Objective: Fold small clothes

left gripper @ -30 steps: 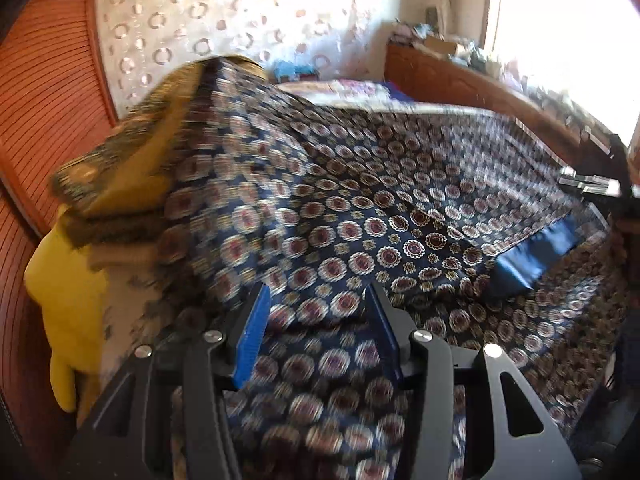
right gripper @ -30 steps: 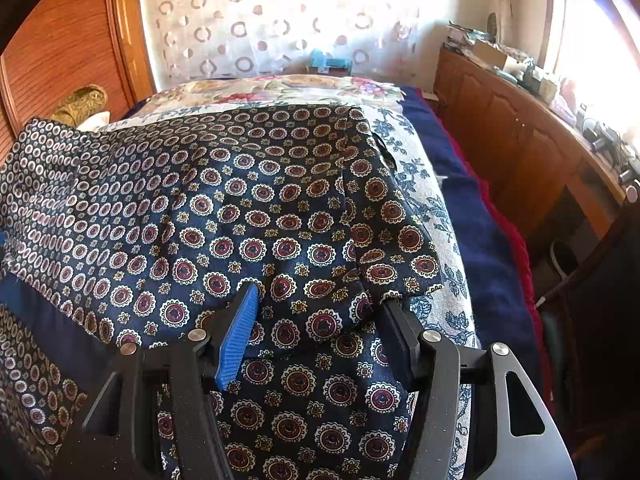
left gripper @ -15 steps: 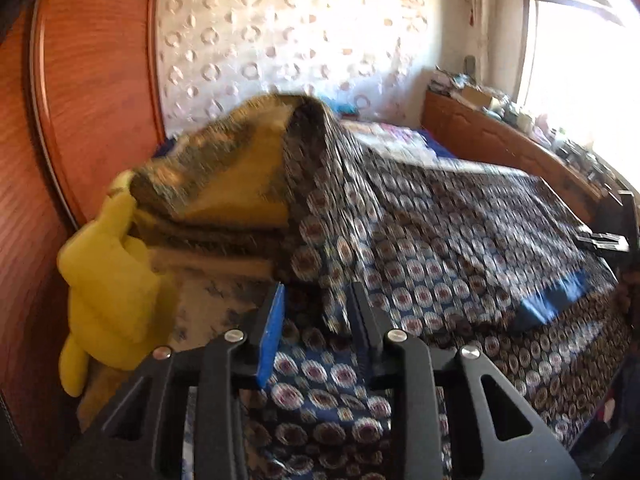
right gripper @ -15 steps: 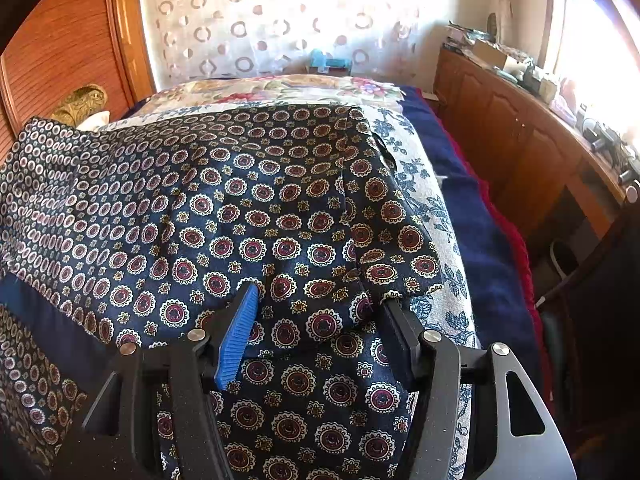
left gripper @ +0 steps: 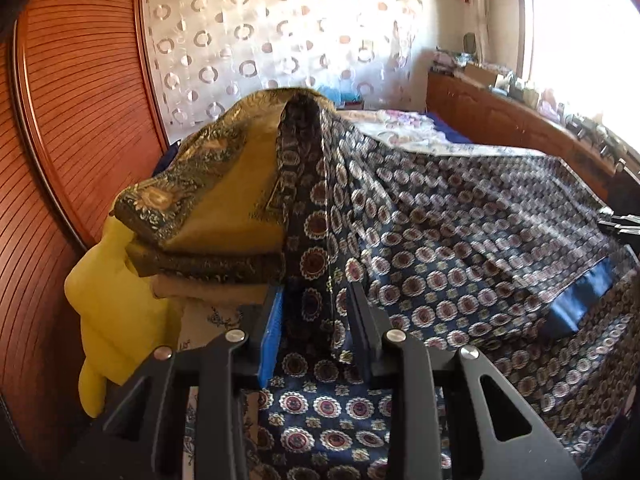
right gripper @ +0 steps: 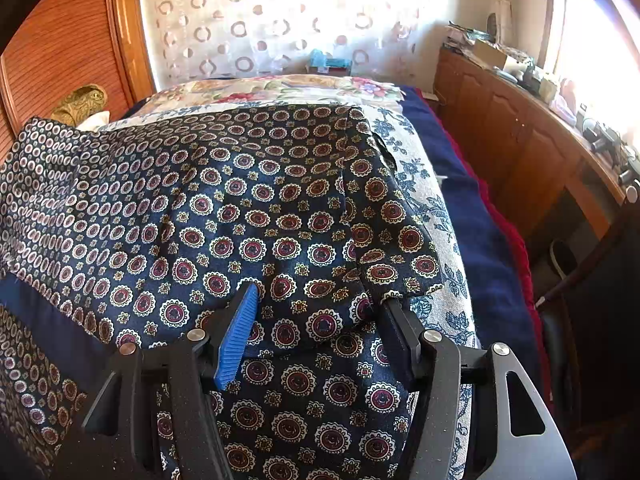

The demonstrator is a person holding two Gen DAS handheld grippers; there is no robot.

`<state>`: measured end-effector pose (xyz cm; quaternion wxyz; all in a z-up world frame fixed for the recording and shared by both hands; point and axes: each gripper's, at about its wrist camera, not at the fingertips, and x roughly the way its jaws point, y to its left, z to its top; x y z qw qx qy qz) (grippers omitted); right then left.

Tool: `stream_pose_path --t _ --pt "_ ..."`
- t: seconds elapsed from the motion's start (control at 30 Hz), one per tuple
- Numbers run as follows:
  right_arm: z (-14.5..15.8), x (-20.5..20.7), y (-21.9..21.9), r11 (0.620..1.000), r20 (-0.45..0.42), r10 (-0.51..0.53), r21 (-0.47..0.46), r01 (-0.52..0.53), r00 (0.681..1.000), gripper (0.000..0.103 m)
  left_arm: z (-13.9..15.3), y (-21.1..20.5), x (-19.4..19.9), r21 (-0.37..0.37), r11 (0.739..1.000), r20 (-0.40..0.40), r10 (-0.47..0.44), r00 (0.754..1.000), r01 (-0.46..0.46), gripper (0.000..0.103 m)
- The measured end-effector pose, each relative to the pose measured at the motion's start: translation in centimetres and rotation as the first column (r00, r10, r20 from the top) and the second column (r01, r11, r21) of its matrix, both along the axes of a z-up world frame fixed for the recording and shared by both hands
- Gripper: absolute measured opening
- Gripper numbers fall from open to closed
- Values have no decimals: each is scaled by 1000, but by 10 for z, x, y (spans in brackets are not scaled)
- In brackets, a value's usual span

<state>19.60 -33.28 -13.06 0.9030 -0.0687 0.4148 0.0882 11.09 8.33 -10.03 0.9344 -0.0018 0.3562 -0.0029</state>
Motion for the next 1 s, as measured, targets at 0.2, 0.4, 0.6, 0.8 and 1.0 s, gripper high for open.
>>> stream_pose_path --t 0.2,0.4,0.6,0.8,1.0 --pt "0 0 0 1000 0 0 1 0 1000 60 2 -4 -2 8 999 12 -53 998 53 1" --pt "2 -1 8 999 2 37 -6 -37 999 45 18 -12 -11 -16 997 50 -80 996 81 0" --pt "8 -6 21 996 21 89 -16 -88 996 1 44 -14 -26 -58 994 120 -87 989 95 0" --pt "40 -27 15 993 109 105 37 -110 988 0 67 -9 -45 -107 989 178 -86 980 106 0" --pt "69 -63 5 988 161 138 49 -148 977 0 73 1 -72 -127 987 204 -75 976 102 0"
